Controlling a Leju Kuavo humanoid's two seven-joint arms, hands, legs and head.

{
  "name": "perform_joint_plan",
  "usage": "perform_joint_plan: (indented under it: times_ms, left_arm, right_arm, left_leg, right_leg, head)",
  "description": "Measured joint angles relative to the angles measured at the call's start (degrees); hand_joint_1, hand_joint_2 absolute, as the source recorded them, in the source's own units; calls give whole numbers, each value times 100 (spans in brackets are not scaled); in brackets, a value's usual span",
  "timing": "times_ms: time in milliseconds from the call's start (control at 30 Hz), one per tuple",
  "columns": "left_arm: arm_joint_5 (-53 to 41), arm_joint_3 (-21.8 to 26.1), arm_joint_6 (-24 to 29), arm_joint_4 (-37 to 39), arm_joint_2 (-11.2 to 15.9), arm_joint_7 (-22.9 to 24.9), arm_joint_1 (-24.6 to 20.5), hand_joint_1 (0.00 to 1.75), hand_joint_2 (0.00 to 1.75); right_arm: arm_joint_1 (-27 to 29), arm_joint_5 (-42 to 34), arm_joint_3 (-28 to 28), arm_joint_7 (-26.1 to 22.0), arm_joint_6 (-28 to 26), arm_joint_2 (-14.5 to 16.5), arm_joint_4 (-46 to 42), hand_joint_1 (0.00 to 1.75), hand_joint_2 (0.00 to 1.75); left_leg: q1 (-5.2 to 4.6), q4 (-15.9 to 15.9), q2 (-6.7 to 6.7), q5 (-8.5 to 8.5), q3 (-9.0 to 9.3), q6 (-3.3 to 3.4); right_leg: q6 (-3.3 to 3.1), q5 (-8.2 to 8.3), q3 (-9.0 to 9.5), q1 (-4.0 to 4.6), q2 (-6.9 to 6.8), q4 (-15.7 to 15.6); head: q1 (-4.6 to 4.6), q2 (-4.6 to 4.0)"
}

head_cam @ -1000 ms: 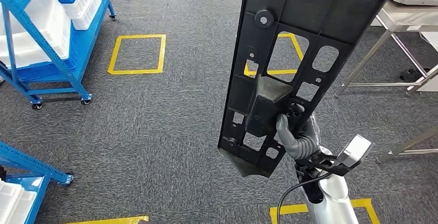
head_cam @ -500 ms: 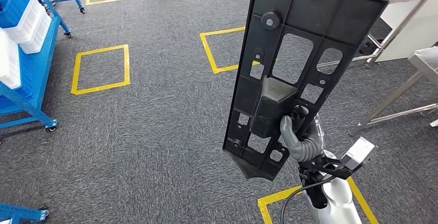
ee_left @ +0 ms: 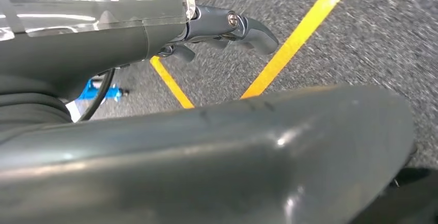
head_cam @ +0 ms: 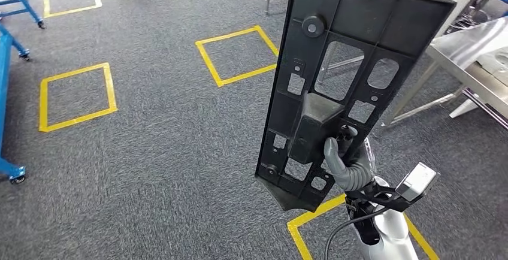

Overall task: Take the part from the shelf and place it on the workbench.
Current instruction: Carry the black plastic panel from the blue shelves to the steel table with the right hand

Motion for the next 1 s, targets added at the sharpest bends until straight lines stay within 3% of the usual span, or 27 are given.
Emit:
perform_joint_plan:
  times_ms: [67, 133, 167, 233, 267, 333, 400, 433, 467, 500, 533, 567, 633, 700, 767, 800, 867, 933, 967, 1000]
  left_arm:
    - [3, -2, -24, 0, -13, 26, -4, 0, 0]
    - [12, -2, -37, 0, -28, 62, -7, 0, 0]
    - [18, -1, -40, 0, -34, 77, -10, 0, 0]
    - [25, -1, -41, 0, -42, 94, -26, 0, 0]
    - [29, -1, -42, 0, -44, 97, -37, 0, 0]
    - [32, -1, -42, 0, -48, 98, -48, 0, 0]
    - [32, -1, -42, 0, -48, 100, -36, 0, 0]
    - [32, -1, -43, 0, -48, 103, -23, 0, 0]
    - [32, -1, -43, 0, -48, 106, -8, 0, 0]
    - [32, -1, -44, 0, -48, 109, 4, 0, 0]
    - [32, -1, -43, 0, -47, 110, 10, 0, 0]
    - [32, 0, -43, 0, -46, 110, 11, 0, 0]
    - [32, 1, -41, 0, -44, 110, 4, 0, 0]
    - [32, 1, -39, 0, -43, 112, -7, 0, 0]
    - [32, 1, -35, 0, -46, 115, -19, 0, 0]
    - [31, 1, -31, 0, -49, 116, -24, 0, 0]
    - [27, 1, -24, 0, -55, 113, -23, 0, 0]
    - [25, 2, -23, 0, -55, 110, -10, 0, 0]
    - [26, 3, -23, 0, -54, 110, 0, 0, 0]
    - [27, 4, -22, 0, -52, 110, 7, 0, 0]
  right_arm:
    - [13, 0, 0, -1, 3, -11, -26, 175, 175]
    - [-6, 1, 0, -1, 14, -19, -56, 175, 175]
    - [-18, 1, 0, -1, 21, -22, -65, 175, 175]
    - [-28, 0, -1, 2, 27, -27, -74, 175, 175]
    - [-31, 1, -3, 2, 28, -32, -82, 175, 175]
    - [-56, -1, -5, 2, 31, -37, -95, 175, 175]
    - [-82, -3, -6, 2, 32, -37, -95, 175, 175]
    - [-83, -3, -6, 3, 32, -37, -94, 175, 175]
    - [-79, -3, -5, 3, 32, -37, -92, 175, 175]
    - [-75, -2, -4, 4, 32, -38, -91, 175, 175]
    - [-73, -2, -4, 4, 32, -38, -91, 175, 175]
    - [-72, -2, -4, 4, 33, -38, -91, 175, 175]
    - [-80, -2, -5, 4, 35, -38, -89, 175, 175]
    - [-89, -4, -5, 4, 52, -39, -86, 175, 175]
    - [-87, -9, -5, 4, 91, -41, -87, 175, 175]
    - [-88, -14, -6, 4, 109, -43, -89, 175, 175]
    - [-107, -24, -8, 4, 132, -46, -92, 175, 175]
    - [-117, -33, -9, 5, 140, -45, -88, 175, 175]
    - [-109, -36, -9, 7, 141, -45, -84, 175, 175]
    - [-99, -38, -9, 9, 142, -45, -80, 175, 175]
  left_leg:
    - [-5, 0, 128, -47, 60, -32]
    - [-33, 8, 240, -103, 115, -89]
    - [-42, 8, 296, -127, 136, -123]
    - [-41, -8, 400, -168, 184, -190]
    - [-31, 13, 346, -199, 206, -224]
    - [-8, 328, 81, -373, 93, -272]
    - [16, 1044, -147, -649, -292, -291]
    - [21, 1389, -174, -732, -513, -297]
    - [24, 1577, -187, -712, -672, -301]
    - [25, 1566, -195, -590, -739, -298]
    - [25, 1324, -217, -367, -692, -286]
    - [25, 940, -287, -108, -571, -266]
    - [32, 294, -526, 175, -329, -229]
    - [26, 97, -643, 160, -233, -202]
    - [22, 42, -548, 150, -188, -153]
    - [29, 0, -488, 148, -153, -121]
    - [44, -80, -353, 140, -69, -64]
    - [28, -94, -218, 90, -7, -33]
    - [22, -92, -149, 58, 22, -29]
    - [20, -89, -80, 23, 57, -32]
  right_leg:
    - [-18, 368, 385, 8, -180, -740]
    - [-89, 539, 693, 68, -390, -1331]
    - [-132, 530, 741, 101, -431, -1434]
    - [-211, 514, 757, 113, -295, -1459]
    - [-243, 514, 787, 99, -227, -1489]
    - [-304, 514, 864, 58, -103, -1547]
    - [-347, 488, 907, 61, 23, -1555]
    - [-358, 473, 926, 66, 102, -1551]
    - [-363, 454, 947, 71, 187, -1548]
    - [-360, 433, 974, 74, 277, -1542]
    - [-352, 408, 1006, 74, 363, -1536]
    - [-340, 378, 1040, 71, 441, -1528]
    - [-293, 323, 1070, 67, 571, -1504]
    - [-224, 301, 1043, 36, 676, -1494]
    - [-148, 289, 1033, 4, 762, -1513]
    - [-114, 256, 1021, 5, 698, -1475]
    - [-64, 50, 830, 23, 375, -1079]
    - [-24, -240, 392, 20, 81, -318]
    - [-7, -307, 188, 10, 32, -5]
    - [7, -263, 64, 0, 10, 134]
  head:
    - [0, 0]
    - [-1, 0]
    - [-1, 0]
    - [-1, 0]
    - [-2, 0]
    - [-2, 0]
    - [-2, 0]
    - [-2, 0]
    - [-2, 0]
    - [-2, 0]
    - [-2, 0]
    - [-2, 0]
    - [-2, 0]
    - [-2, 0]
    - [-2, 0]
    - [-2, 0]
    - [-2, 0]
    - [-2, 0]
    - [-2, 0]
    - [-2, 0]
